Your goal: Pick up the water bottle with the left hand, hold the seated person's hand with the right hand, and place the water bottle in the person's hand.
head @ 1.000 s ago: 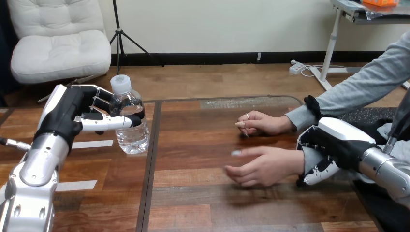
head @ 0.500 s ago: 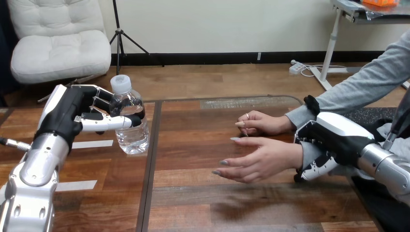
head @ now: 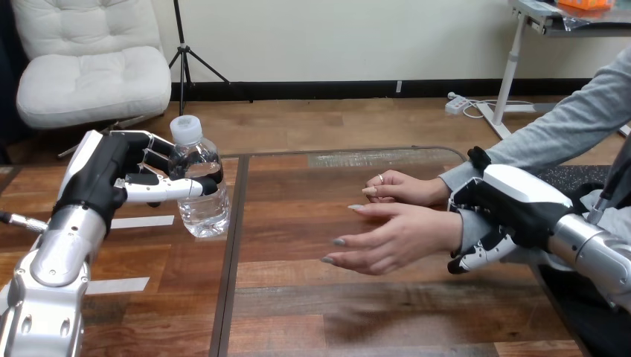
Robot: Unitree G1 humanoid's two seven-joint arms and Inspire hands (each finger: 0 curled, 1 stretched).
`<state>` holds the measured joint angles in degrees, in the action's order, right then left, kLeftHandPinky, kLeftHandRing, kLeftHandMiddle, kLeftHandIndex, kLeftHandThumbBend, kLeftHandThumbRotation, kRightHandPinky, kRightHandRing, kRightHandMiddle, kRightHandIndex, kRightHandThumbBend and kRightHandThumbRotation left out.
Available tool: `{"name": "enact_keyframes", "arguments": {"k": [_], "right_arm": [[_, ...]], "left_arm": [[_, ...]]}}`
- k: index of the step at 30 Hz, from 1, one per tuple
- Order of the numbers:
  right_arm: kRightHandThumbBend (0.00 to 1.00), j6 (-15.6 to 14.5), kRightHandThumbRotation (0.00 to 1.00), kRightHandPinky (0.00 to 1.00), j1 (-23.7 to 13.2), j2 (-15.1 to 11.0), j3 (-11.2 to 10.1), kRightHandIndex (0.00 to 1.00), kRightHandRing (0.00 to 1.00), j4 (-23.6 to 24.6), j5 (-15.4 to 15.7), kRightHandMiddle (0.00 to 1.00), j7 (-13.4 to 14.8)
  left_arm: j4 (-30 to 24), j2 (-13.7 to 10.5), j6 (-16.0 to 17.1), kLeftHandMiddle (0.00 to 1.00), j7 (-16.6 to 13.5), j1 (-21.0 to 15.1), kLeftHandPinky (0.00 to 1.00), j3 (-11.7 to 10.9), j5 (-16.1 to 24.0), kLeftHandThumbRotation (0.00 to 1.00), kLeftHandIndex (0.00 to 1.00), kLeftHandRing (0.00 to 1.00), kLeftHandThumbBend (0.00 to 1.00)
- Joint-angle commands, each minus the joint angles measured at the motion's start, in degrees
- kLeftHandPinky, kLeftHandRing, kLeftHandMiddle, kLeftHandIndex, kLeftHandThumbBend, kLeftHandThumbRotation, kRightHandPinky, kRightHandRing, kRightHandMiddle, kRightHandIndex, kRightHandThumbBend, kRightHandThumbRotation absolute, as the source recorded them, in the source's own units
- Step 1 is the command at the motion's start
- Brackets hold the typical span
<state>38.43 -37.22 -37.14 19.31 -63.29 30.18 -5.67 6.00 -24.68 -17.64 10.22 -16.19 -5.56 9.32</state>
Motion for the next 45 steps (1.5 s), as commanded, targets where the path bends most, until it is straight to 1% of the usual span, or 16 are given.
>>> {"name": "enact_keyframes", "arguments": {"k": [1,9,18,31,40,45], "right_arm": [[0.81,2.0,0.0,0.28,-2.9,-0.5,-2.1,0.39,0.32,3.8,-2.2,0.37,-0.2],[0.81,1.8,0.0,0.27,-3.1,-0.5,-2.1,0.38,0.31,4.7,-2.8,0.36,-0.8],[0.81,1.1,0.0,0.28,-3.1,-0.5,-2.1,0.38,0.31,5.7,-2.8,0.37,-1.0],[0.81,1.1,0.0,0.27,-3.5,-0.1,-2.1,0.39,0.31,5.8,-2.7,0.37,-0.7],[0.8,0.3,0.0,0.28,-3.9,0.5,-1.9,0.39,0.32,5.9,-2.5,0.37,-0.7],[0.81,0.6,0.0,0.29,-4.2,0.9,-1.7,0.39,0.32,5.8,-2.2,0.38,-0.2]], "left_arm": [[-3.9,-1.2,1.1,0.43,-0.1,-2.6,0.32,-0.6,-0.2,0.0,0.43,0.38,0.63],[-4.0,-1.1,1.0,0.43,-0.1,-2.5,0.32,-0.7,-0.3,0.0,0.43,0.38,0.63],[-4.6,-1.1,0.7,0.43,0.0,-2.3,0.32,-0.6,-0.4,0.0,0.43,0.39,0.63],[-4.7,-1.0,0.6,0.43,0.0,-2.1,0.32,-0.6,-0.4,0.0,0.43,0.38,0.63],[-4.3,-0.9,0.7,0.43,0.0,-2.0,0.32,-0.5,-0.4,0.0,0.43,0.39,0.63],[-4.8,-0.8,0.4,0.43,-0.1,-2.0,0.32,-0.4,-0.3,0.0,0.43,0.39,0.63]]}}
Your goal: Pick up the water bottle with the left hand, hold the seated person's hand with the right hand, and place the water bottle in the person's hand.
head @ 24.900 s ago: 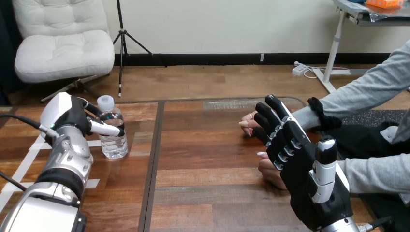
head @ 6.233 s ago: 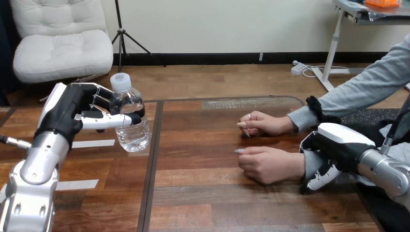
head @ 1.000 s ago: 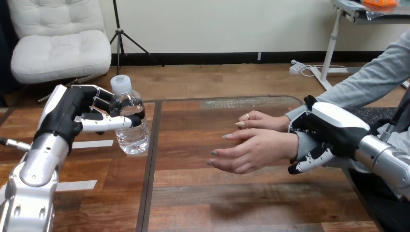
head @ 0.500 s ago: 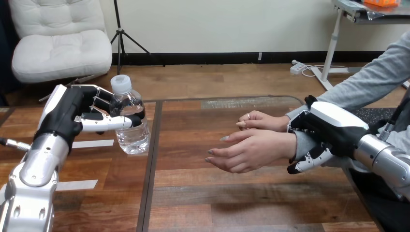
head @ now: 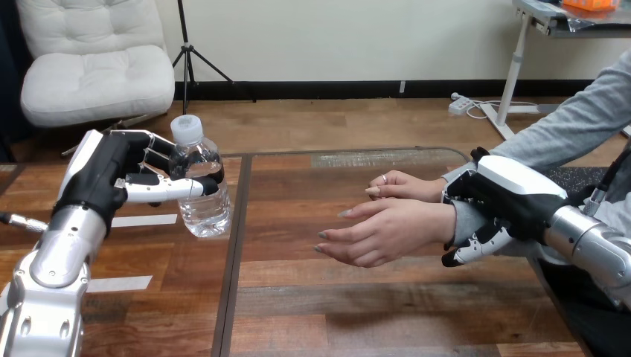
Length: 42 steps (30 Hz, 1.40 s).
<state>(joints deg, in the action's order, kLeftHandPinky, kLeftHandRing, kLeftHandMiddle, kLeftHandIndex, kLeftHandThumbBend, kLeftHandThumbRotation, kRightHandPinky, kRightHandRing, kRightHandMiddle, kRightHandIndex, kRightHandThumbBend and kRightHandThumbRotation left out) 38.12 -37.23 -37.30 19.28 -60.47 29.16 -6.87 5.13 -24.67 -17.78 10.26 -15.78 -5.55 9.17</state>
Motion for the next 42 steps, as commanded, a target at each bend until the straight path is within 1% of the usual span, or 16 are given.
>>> {"name": "enact_keyframes", "arguments": {"k": [1,7,21,25,30,42], "right_arm": [[0.81,1.0,0.0,0.29,-4.2,1.1,-1.7,0.39,0.32,3.0,-1.2,0.38,1.1],[0.81,0.9,0.0,0.29,-4.6,1.5,-1.4,0.39,0.32,2.6,-0.9,0.37,1.2],[0.81,-0.5,0.0,0.29,-5.2,2.7,-1.4,0.39,0.32,3.2,-1.3,0.38,0.1],[0.81,-0.6,0.0,0.29,-5.3,2.9,-1.5,0.39,0.32,3.2,-1.4,0.38,0.0],[0.81,-0.3,0.0,0.29,-5.5,3.0,-1.1,0.39,0.32,3.3,-0.8,0.38,0.8],[0.81,-0.3,0.0,0.29,-6.0,3.4,-1.2,0.39,0.32,3.1,-1.0,0.38,0.3]], "left_arm": [[-4.0,-0.8,0.5,0.43,-0.1,-2.4,0.32,-0.4,-0.1,0.0,0.43,0.39,0.63],[-4.3,-0.6,0.0,0.43,-0.1,-2.4,0.32,-0.2,-0.1,0.0,0.43,0.39,0.63],[-4.4,-0.6,0.4,0.43,0.0,-2.2,0.33,0.0,-0.1,0.0,0.43,0.39,0.63],[-4.5,-0.6,0.4,0.43,0.0,-2.2,0.33,0.0,0.0,0.0,0.43,0.39,0.63],[-4.5,-0.5,0.1,0.44,0.0,-2.2,0.33,0.2,0.0,0.0,0.43,0.39,0.63],[-5.0,0.3,0.1,0.44,0.5,-2.1,0.33,0.8,-0.5,0.0,0.43,0.39,0.63]]}}
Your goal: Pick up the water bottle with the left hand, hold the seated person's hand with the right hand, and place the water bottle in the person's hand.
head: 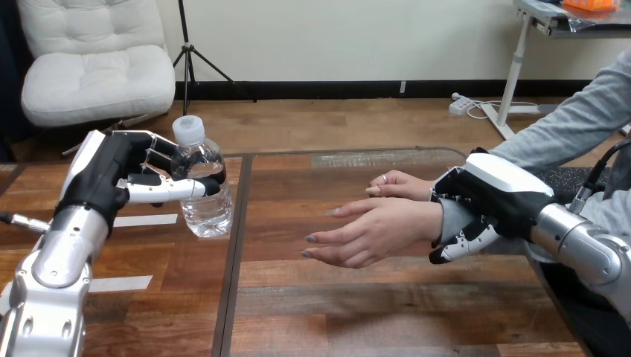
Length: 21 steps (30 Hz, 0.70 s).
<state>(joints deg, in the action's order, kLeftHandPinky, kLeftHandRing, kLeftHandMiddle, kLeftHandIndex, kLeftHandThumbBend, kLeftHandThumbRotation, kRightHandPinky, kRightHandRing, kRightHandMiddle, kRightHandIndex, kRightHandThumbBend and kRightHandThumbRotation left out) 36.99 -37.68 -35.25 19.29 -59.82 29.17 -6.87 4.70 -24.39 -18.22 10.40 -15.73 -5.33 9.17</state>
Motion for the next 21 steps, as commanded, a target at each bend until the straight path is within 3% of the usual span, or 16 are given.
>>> {"name": "enact_keyframes", "arguments": {"k": [1,21], "right_arm": [[0.81,0.8,0.0,0.29,-5.5,1.4,-1.3,0.39,0.32,2.5,-1.0,0.38,0.3],[0.81,0.9,0.0,0.28,-5.7,1.8,-1.5,0.39,0.31,2.4,-1.4,0.37,0.3]], "left_arm": [[-4.7,0.1,0.5,0.44,0.4,-2.2,0.33,0.6,-0.4,0.0,0.43,0.39,0.63],[-7.0,1.9,-0.7,0.43,1.9,-2.3,0.32,2.2,-1.0,0.0,0.41,0.39,0.63]]}}
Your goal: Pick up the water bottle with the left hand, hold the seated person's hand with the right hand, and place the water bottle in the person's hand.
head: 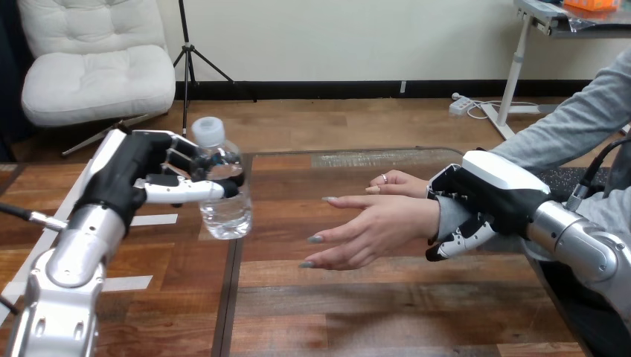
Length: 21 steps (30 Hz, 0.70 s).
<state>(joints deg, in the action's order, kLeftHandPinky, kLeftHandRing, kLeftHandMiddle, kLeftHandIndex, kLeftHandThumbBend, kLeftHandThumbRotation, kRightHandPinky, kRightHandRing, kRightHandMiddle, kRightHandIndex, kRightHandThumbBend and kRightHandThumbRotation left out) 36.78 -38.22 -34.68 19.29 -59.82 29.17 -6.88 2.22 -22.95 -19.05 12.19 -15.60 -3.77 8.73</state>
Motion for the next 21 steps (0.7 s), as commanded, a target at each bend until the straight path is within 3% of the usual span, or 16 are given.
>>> {"name": "enact_keyframes", "arguments": {"k": [1,21], "right_arm": [[0.81,1.3,0.0,0.28,-5.2,1.2,-1.5,0.39,0.31,2.3,-1.4,0.37,0.4],[0.81,1.0,0.0,0.28,-5.2,1.4,-1.4,0.39,0.32,2.4,-1.1,0.37,0.6]], "left_arm": [[-4.6,0.5,0.1,0.44,0.2,-2.5,0.33,0.8,-0.5,0.0,0.41,0.4,0.63],[-4.5,2.2,1.6,0.43,1.5,-3.3,0.33,3.2,-0.8,0.0,0.41,0.4,0.63]]}}
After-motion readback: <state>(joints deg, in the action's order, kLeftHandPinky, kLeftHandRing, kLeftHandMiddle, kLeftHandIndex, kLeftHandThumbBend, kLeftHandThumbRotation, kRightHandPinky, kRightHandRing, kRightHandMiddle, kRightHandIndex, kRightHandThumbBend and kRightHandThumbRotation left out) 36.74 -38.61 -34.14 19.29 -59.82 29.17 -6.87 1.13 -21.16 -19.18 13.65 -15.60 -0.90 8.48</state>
